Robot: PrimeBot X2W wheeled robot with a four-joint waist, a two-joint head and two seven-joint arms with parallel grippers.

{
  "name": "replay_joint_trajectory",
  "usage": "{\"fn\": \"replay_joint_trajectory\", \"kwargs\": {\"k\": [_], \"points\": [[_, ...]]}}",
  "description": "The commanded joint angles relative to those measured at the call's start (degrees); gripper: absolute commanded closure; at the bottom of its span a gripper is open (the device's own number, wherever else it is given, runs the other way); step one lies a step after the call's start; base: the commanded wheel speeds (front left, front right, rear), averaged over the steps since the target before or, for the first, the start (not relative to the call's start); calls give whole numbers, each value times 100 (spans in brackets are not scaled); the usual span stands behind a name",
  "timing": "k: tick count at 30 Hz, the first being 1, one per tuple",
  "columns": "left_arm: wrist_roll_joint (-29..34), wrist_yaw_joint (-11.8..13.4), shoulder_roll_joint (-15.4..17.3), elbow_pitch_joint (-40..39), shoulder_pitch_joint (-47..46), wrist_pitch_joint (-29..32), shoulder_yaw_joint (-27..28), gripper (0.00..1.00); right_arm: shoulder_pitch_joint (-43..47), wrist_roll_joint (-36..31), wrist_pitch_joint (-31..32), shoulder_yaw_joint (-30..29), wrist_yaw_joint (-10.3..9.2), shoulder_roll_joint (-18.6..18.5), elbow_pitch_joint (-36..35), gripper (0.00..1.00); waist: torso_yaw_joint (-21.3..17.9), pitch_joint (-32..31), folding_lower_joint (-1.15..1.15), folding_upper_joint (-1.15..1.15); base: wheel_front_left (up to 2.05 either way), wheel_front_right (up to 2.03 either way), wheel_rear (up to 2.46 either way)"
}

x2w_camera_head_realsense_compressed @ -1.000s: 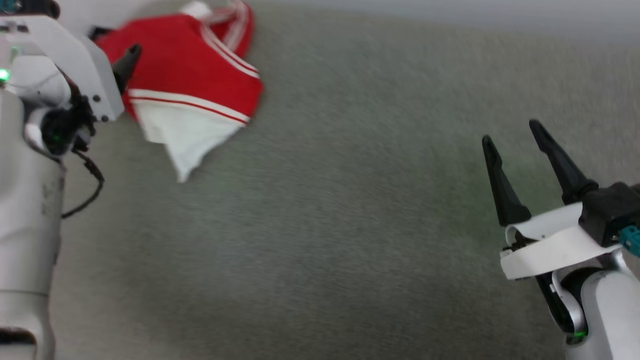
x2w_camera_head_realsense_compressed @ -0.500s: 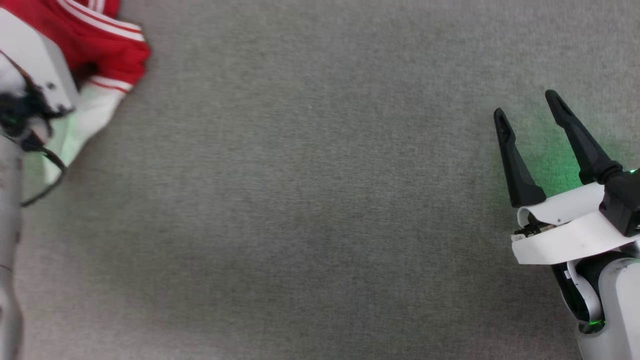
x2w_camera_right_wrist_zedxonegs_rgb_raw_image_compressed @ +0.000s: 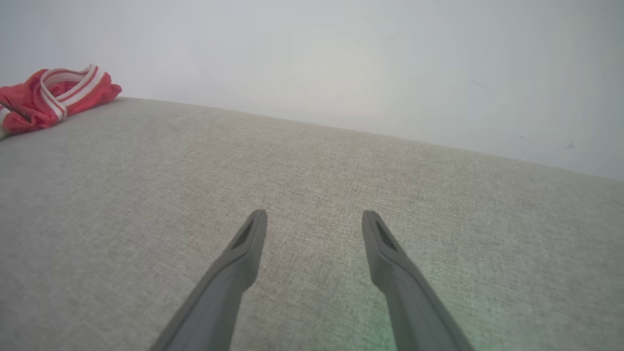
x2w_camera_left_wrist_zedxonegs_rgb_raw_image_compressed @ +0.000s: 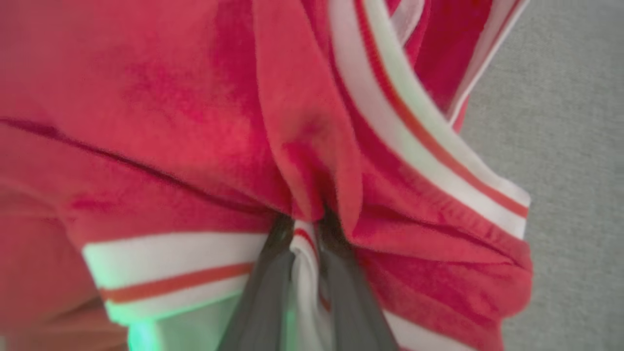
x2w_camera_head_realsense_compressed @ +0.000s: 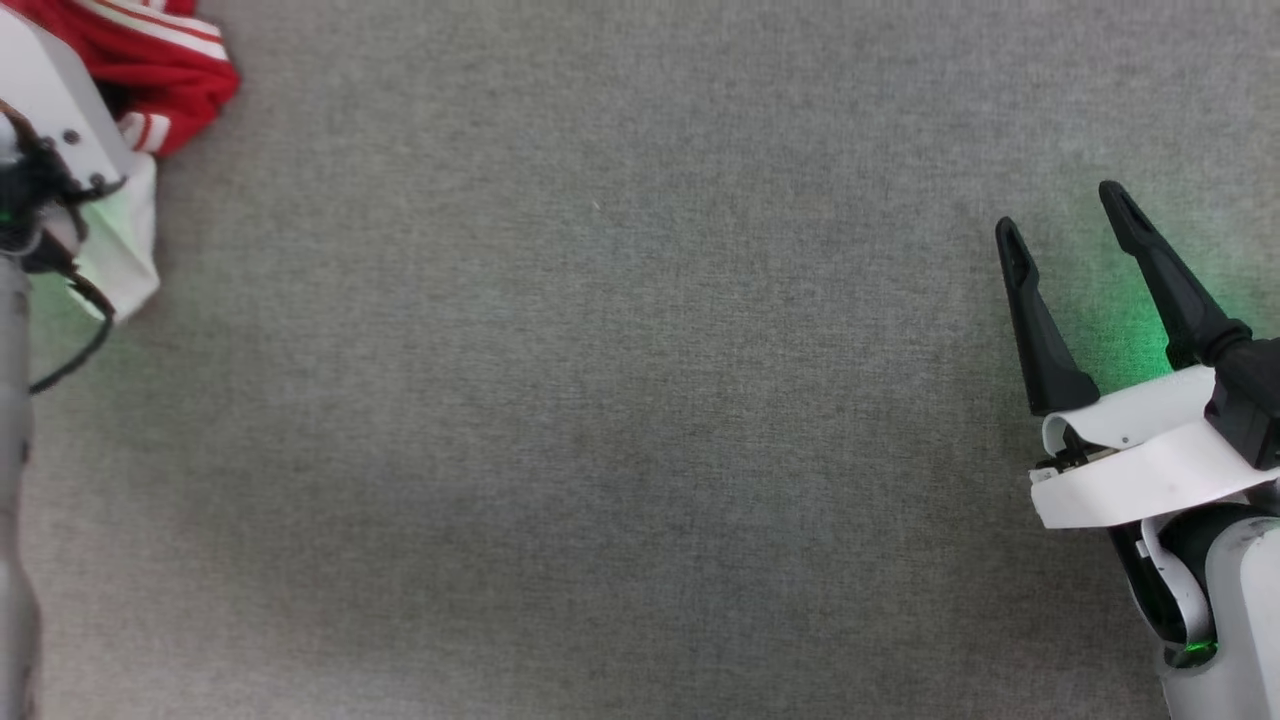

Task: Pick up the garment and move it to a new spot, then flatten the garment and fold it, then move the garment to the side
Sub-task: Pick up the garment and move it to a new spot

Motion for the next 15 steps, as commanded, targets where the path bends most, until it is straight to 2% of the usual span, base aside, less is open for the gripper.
{"fn": "replay_joint_trajectory", "kwargs": {"k": [1, 7, 15], "points": [[9, -55, -252, 238, 285, 23, -110, 100, 96, 0, -49, -30, 0, -10, 57, 0, 158, -277, 0, 0, 0, 0, 0], [146, -52, 15, 108, -100, -344, -243, 100, 271, 78, -194, -41, 0, 95, 325, 0, 340, -883, 0, 0, 0, 0, 0], [331, -74, 47, -256, -401, -760, -626, 100, 606, 149, -377, -157, 0, 244, 669, 0, 618, -1768, 0, 0, 0, 0, 0]]}}
